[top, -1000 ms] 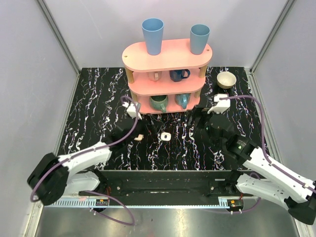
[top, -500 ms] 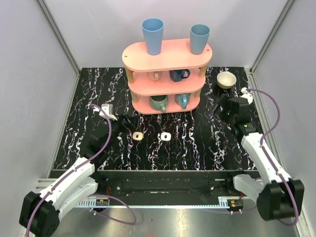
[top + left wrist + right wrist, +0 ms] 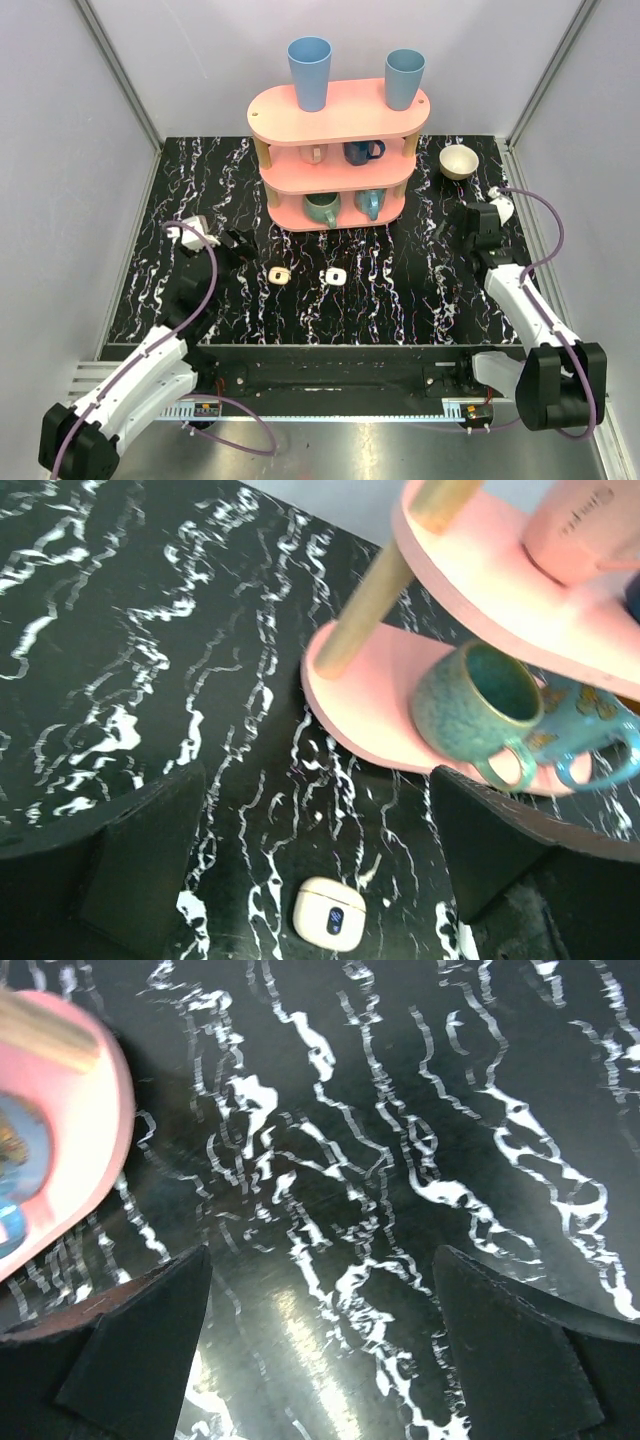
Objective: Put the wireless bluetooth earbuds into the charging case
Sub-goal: Reset both arms
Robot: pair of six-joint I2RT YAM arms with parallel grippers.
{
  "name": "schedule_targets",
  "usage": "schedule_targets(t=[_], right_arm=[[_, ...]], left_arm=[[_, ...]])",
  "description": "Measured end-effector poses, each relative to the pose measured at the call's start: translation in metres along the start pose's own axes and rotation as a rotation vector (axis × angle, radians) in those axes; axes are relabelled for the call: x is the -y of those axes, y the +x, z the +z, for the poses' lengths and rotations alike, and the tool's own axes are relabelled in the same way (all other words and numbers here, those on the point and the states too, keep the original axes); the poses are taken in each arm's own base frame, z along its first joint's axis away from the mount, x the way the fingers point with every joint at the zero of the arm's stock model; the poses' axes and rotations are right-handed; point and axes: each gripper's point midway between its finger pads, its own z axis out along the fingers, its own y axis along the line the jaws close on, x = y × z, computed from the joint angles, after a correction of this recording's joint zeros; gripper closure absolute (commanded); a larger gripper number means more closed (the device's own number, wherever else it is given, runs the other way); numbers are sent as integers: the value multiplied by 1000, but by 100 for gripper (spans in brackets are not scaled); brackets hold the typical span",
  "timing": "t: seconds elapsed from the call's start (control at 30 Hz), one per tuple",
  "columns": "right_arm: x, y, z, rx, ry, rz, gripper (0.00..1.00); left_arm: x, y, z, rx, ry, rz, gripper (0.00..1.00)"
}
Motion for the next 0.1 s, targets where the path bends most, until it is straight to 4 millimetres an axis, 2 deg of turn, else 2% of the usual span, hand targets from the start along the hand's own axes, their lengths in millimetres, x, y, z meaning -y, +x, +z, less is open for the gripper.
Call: schedule_targets(t=[0.1], right_arm=[[16,-2,5,46,65,-17,0]], left_arm=[[-12,-9,1,48,-71,4,1]])
